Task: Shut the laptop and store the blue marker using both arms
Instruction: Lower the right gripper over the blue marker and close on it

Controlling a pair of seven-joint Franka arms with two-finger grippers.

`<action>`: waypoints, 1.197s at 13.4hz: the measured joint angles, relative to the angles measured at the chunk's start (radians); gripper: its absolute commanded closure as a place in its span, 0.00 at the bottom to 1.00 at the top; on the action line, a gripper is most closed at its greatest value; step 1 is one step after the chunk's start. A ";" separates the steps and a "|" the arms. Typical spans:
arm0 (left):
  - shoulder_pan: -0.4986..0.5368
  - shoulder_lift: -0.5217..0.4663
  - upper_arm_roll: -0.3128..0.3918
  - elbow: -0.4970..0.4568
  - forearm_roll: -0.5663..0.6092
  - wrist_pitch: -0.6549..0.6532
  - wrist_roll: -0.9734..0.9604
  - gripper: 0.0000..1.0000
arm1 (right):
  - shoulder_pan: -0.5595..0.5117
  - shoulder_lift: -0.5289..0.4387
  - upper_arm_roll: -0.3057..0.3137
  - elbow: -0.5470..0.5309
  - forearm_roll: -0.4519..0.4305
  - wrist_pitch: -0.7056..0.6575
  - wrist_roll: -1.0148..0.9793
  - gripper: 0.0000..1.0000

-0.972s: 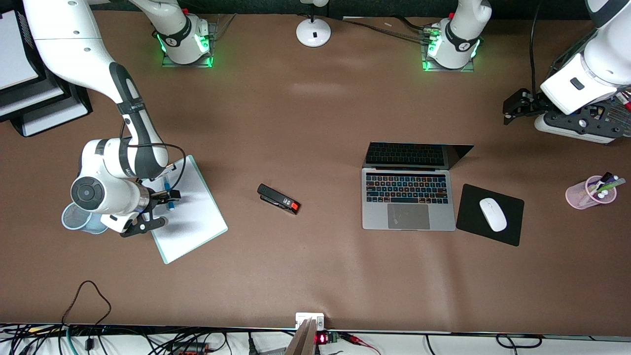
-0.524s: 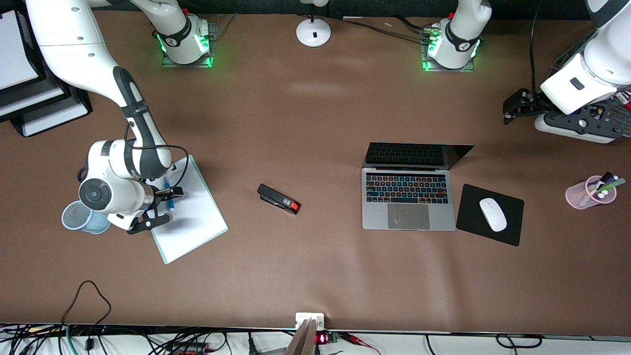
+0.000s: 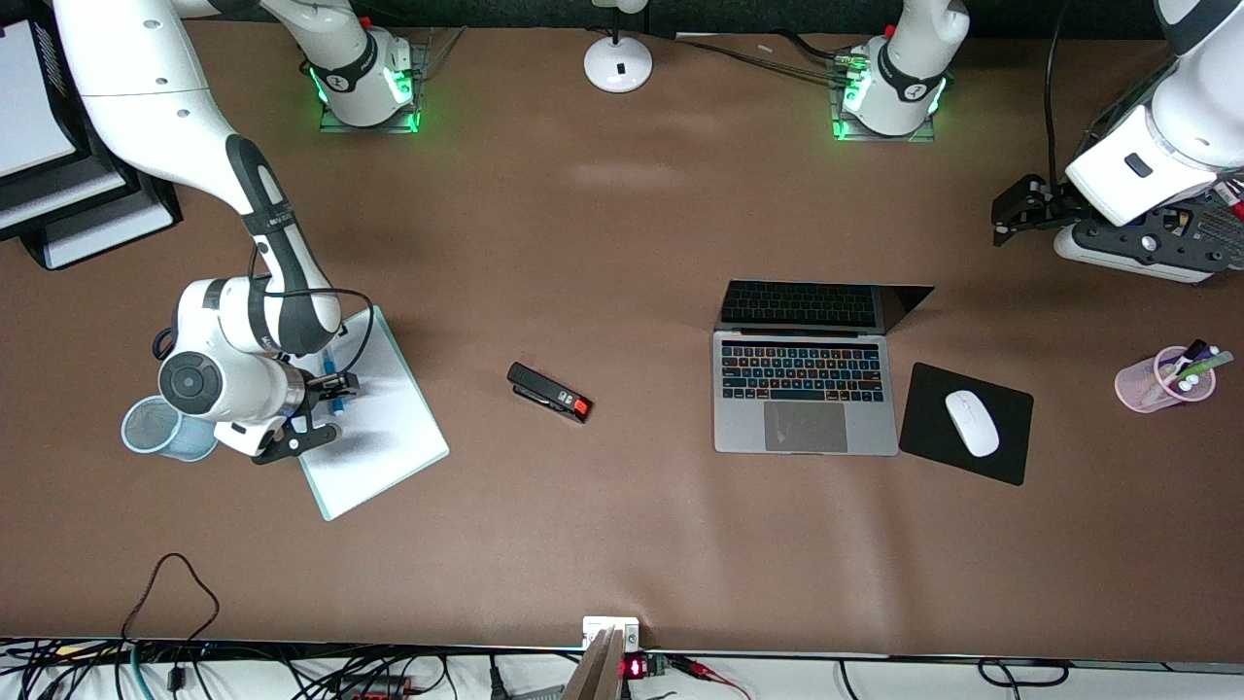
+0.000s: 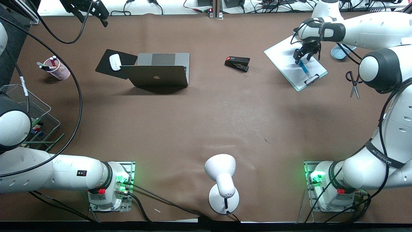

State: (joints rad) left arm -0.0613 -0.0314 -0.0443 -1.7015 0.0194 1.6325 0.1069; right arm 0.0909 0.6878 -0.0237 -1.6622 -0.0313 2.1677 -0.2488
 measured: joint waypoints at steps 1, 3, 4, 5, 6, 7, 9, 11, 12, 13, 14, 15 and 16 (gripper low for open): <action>0.000 0.000 0.000 0.000 0.000 -0.001 0.000 0.00 | 0.000 0.001 0.000 0.000 0.000 0.003 0.000 0.30; 0.001 0.000 0.000 0.000 0.000 -0.002 0.000 0.00 | 0.000 0.002 0.000 0.000 0.000 0.005 -0.001 0.31; 0.001 0.000 0.000 0.000 0.000 -0.002 0.000 0.00 | 0.000 0.005 0.000 0.000 0.000 0.007 -0.001 0.31; 0.001 0.000 0.000 0.000 0.000 -0.002 0.000 0.00 | 0.000 0.009 0.000 0.000 0.000 0.012 -0.001 0.35; 0.001 0.000 0.000 0.000 0.000 -0.002 0.000 0.00 | 0.000 0.015 0.000 0.000 0.000 0.022 -0.001 0.37; 0.001 0.000 0.000 0.000 0.000 -0.002 0.000 0.00 | 0.000 0.018 0.000 0.000 0.000 0.028 -0.001 0.37; 0.001 0.000 0.000 0.000 0.000 -0.002 0.000 0.00 | 0.000 0.022 0.000 0.001 0.000 0.033 -0.001 0.41; 0.001 0.000 0.000 0.000 0.000 -0.002 0.000 0.00 | 0.000 0.023 0.000 0.001 0.000 0.036 -0.001 0.43; 0.001 0.000 0.000 0.000 0.000 -0.002 0.000 0.00 | 0.000 0.023 0.000 0.001 0.000 0.037 -0.001 0.44; 0.001 0.000 0.000 0.000 0.000 -0.002 0.000 0.00 | 0.000 0.023 0.000 0.002 0.000 0.038 -0.001 0.44; 0.001 0.000 0.000 0.000 0.000 -0.002 0.000 0.00 | 0.001 0.023 0.000 0.002 0.000 0.039 -0.001 0.46; 0.001 0.000 0.000 0.000 0.000 -0.002 0.000 0.00 | 0.001 0.023 0.000 0.002 0.000 0.039 -0.001 0.47; 0.001 0.000 0.000 0.000 0.000 -0.002 0.000 0.00 | 0.001 0.023 0.000 0.003 0.000 0.040 -0.001 0.50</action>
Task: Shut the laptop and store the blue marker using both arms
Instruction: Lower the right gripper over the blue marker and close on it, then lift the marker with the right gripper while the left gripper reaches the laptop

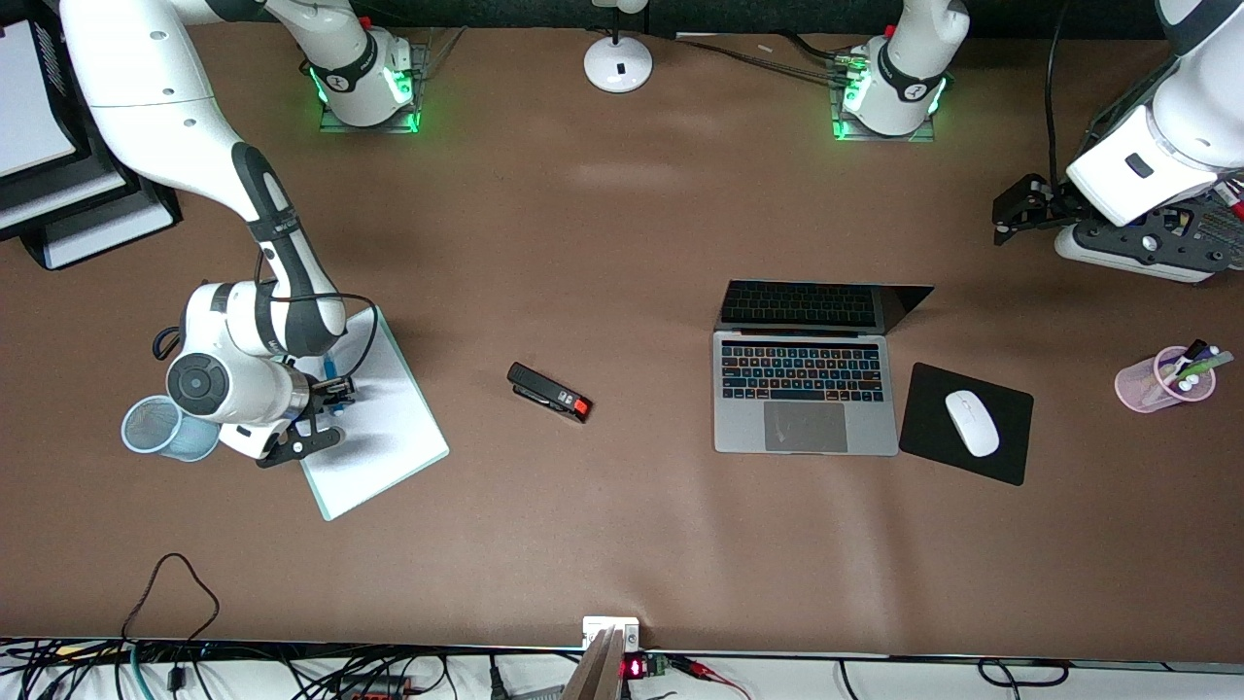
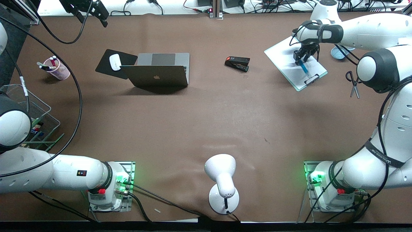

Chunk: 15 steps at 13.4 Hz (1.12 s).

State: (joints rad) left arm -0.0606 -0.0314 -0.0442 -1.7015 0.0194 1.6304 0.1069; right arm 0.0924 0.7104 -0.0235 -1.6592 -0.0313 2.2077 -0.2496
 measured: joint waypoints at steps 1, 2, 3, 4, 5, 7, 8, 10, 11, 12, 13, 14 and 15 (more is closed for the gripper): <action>0.000 0.000 0.000 0.000 0.000 -0.001 0.000 0.00 | 0.001 0.000 0.000 0.002 0.000 0.001 0.000 0.50; 0.000 0.000 0.000 0.000 0.000 -0.004 0.000 0.00 | 0.001 0.000 0.000 0.004 0.000 0.001 0.000 0.52; 0.000 0.000 0.000 0.000 0.000 -0.006 0.000 0.00 | 0.001 0.000 0.000 0.006 0.000 0.001 0.000 0.53; 0.000 0.000 0.000 0.000 0.000 -0.007 0.000 0.00 | 0.001 0.000 0.000 0.006 0.000 0.001 0.000 0.66; 0.000 0.000 0.000 0.000 0.000 -0.007 0.000 0.00 | 0.001 0.000 0.000 0.007 0.001 0.002 0.000 0.65; 0.000 0.000 0.000 0.000 0.000 -0.007 0.000 0.00 | 0.001 0.000 0.000 0.007 0.004 0.002 0.003 0.59; 0.000 0.000 0.000 0.000 0.000 -0.007 0.000 0.00 | 0.001 0.001 0.000 0.007 0.004 0.002 0.003 0.60; 0.000 0.000 0.000 0.000 0.000 -0.008 0.000 0.00 | 0.001 0.002 0.000 0.007 0.004 0.002 0.003 0.69; 0.000 0.000 0.000 0.000 0.000 -0.008 0.000 0.00 | 0.001 0.002 0.000 0.007 0.004 0.002 0.003 0.75; 0.000 0.000 0.000 0.000 0.000 -0.008 0.000 0.00 | 0.001 0.002 0.000 0.007 0.004 0.002 0.003 0.81; 0.000 0.000 0.000 0.000 0.000 -0.008 0.000 0.00 | 0.001 0.002 0.000 0.007 0.004 0.002 0.003 0.87; 0.000 0.000 0.000 0.000 0.000 -0.012 0.000 0.00 | 0.001 0.002 0.000 0.007 0.005 0.002 0.003 0.90; 0.000 0.000 0.000 0.000 0.000 -0.026 0.000 0.00 | 0.001 0.002 0.000 0.007 0.005 0.002 0.003 0.96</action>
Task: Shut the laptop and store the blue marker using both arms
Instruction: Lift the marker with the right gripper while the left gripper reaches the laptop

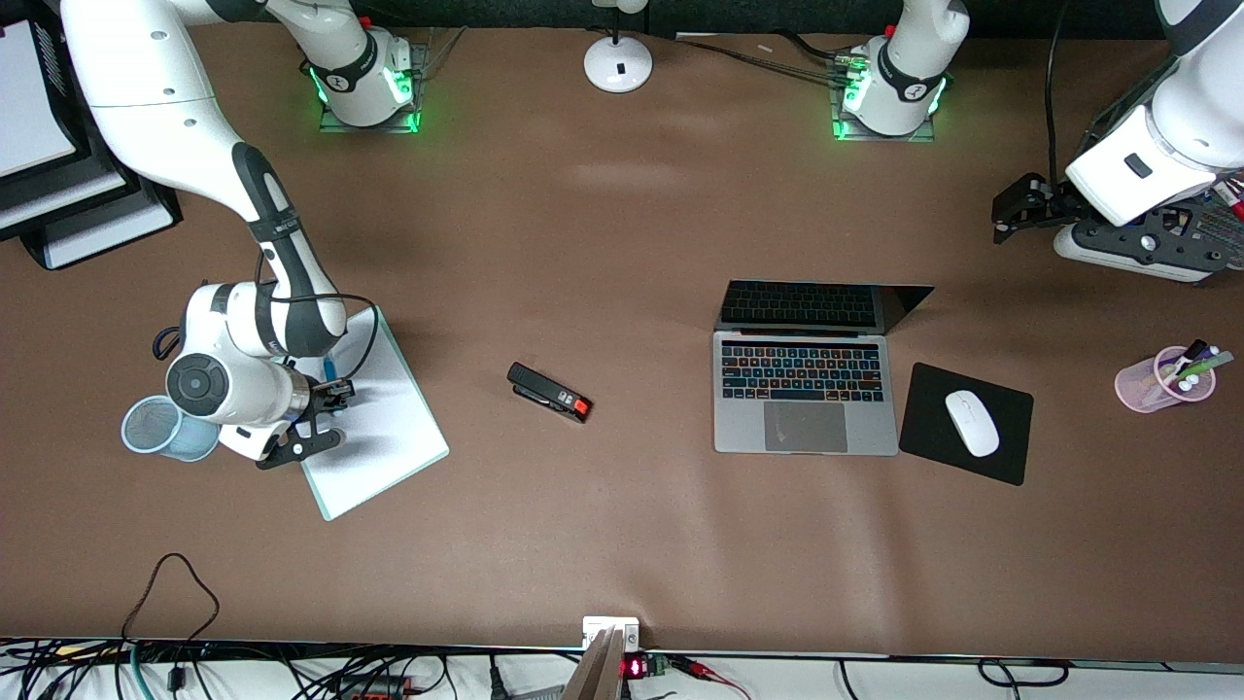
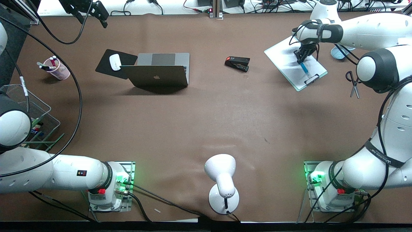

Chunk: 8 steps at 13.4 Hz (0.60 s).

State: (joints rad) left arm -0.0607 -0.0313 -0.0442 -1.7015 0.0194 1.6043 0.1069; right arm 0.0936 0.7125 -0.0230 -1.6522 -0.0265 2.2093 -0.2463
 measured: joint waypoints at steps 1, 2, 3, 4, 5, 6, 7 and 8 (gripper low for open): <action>0.000 0.000 0.000 0.000 0.000 -0.017 0.000 0.17 | 0.000 0.000 0.000 0.000 0.000 0.000 0.000 0.96; -0.001 0.002 0.000 0.000 0.000 -0.033 0.000 0.55 | 0.000 0.000 0.000 0.000 0.000 0.000 0.000 0.99; -0.002 0.006 -0.001 0.000 0.000 -0.051 0.000 0.71 | 0.000 0.000 0.000 0.000 0.000 0.000 0.000 0.99; -0.002 0.012 -0.001 0.000 0.000 -0.073 -0.002 0.87 | 0.000 0.000 0.000 0.002 0.000 0.000 0.000 1.00; -0.003 0.018 -0.001 0.000 0.000 -0.093 -0.005 0.98 | 0.000 0.000 0.000 0.008 0.000 0.000 0.000 1.00; -0.003 0.024 -0.001 0.000 0.000 -0.107 -0.012 1.00 | 0.000 0.000 0.000 0.019 0.000 0.000 0.000 1.00; -0.003 0.028 -0.001 0.000 0.000 -0.115 -0.023 1.00 | 0.000 0.000 0.000 0.033 0.000 0.000 0.000 1.00; -0.002 0.029 -0.001 0.000 0.000 -0.120 -0.029 1.00 | 0.000 -0.002 0.000 0.052 0.000 -0.001 0.000 1.00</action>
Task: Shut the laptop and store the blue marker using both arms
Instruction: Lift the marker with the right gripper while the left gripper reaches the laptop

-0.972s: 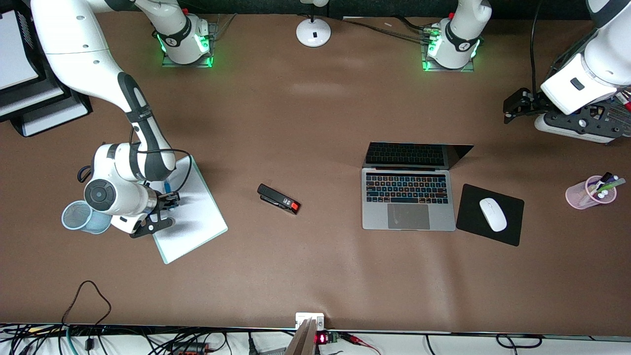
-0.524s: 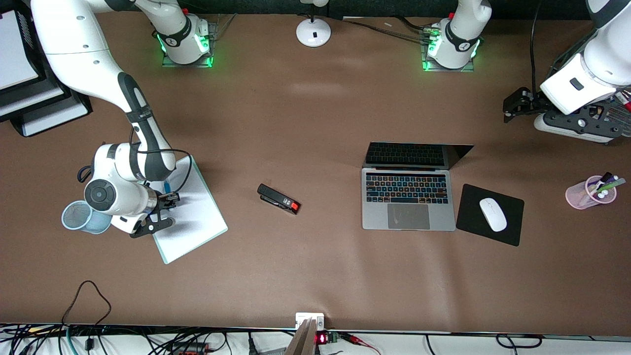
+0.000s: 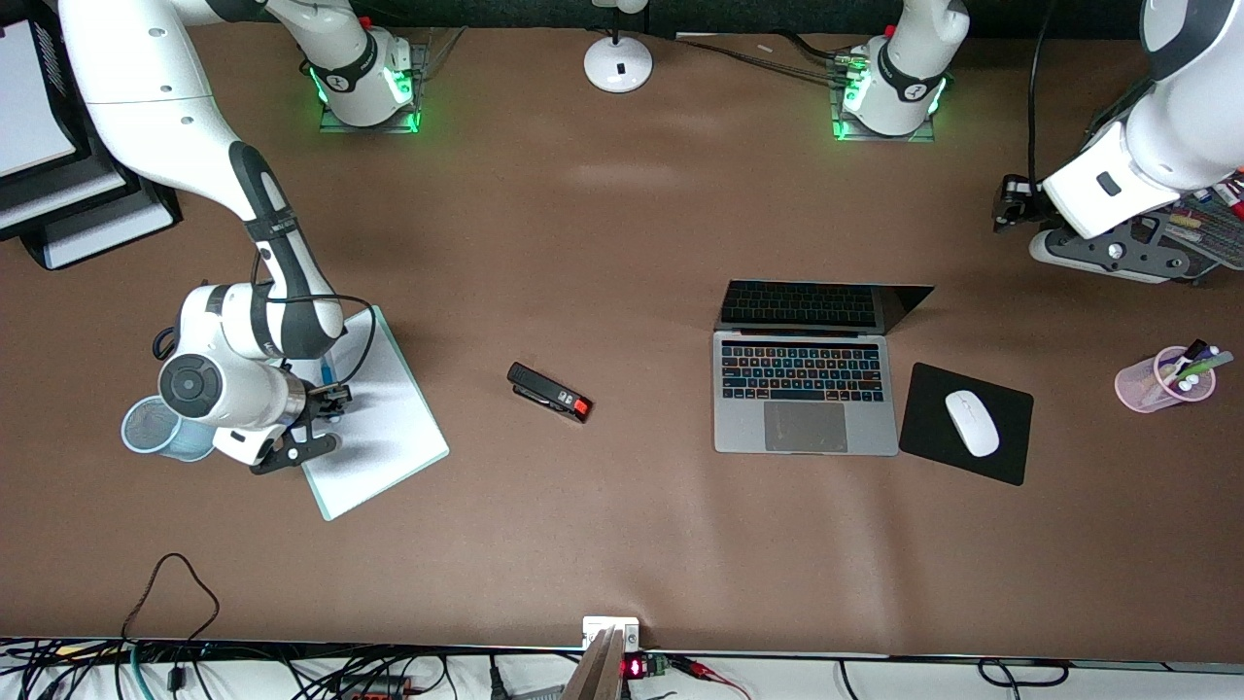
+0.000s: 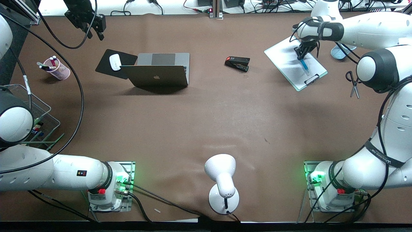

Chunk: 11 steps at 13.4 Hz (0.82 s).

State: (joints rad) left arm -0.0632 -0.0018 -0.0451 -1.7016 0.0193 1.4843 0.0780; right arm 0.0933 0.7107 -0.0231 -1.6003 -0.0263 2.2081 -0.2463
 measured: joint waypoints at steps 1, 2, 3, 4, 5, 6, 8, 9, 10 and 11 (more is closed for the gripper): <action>0.000 0.000 0.000 0.000 0.000 -0.006 -0.005 1.00 | 0.000 -0.003 0.000 0.022 0.000 -0.006 0.000 1.00; 0.000 0.000 0.000 0.000 0.000 -0.015 -0.009 1.00 | 0.000 -0.011 0.000 0.055 0.000 -0.028 0.000 1.00; 0.000 0.000 0.000 0.000 -0.003 -0.022 -0.012 1.00 | 0.000 -0.021 0.000 0.083 0.000 -0.055 -0.001 0.99; 0.000 0.001 -0.003 -0.001 -0.016 -0.035 -0.020 1.00 | 0.000 -0.028 0.000 0.114 0.000 -0.082 -0.001 0.99; 0.000 0.001 -0.008 -0.004 -0.040 -0.046 -0.040 1.00 | 0.000 -0.036 0.000 0.144 0.000 -0.103 -0.002 0.99; -0.001 0.002 -0.016 -0.015 -0.065 -0.050 -0.069 1.00 | 0.001 -0.046 0.001 0.171 0.000 -0.117 -0.007 0.99; 0.000 -0.001 -0.056 -0.062 -0.096 -0.013 -0.134 1.00 | 0.001 -0.070 0.009 0.206 0.000 -0.124 -0.045 0.99; 0.000 -0.006 -0.088 -0.103 -0.100 0.042 -0.171 1.00 | 0.002 -0.082 0.017 0.223 0.000 -0.125 -0.068 0.99; 0.000 -0.011 -0.123 -0.159 -0.100 0.115 -0.210 1.00 | 0.002 -0.092 0.024 0.243 0.007 -0.125 -0.092 0.99; -0.001 -0.018 -0.156 -0.224 -0.101 0.195 -0.244 1.00 | 0.003 -0.106 0.028 0.262 0.025 -0.127 -0.121 0.99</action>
State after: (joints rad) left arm -0.0639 -0.0202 -0.2011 -1.9255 -0.0815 1.6793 -0.1664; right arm 0.0963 0.6052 0.0049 -1.3379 -0.0016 2.0815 -0.3671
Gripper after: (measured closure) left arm 0.991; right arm 0.824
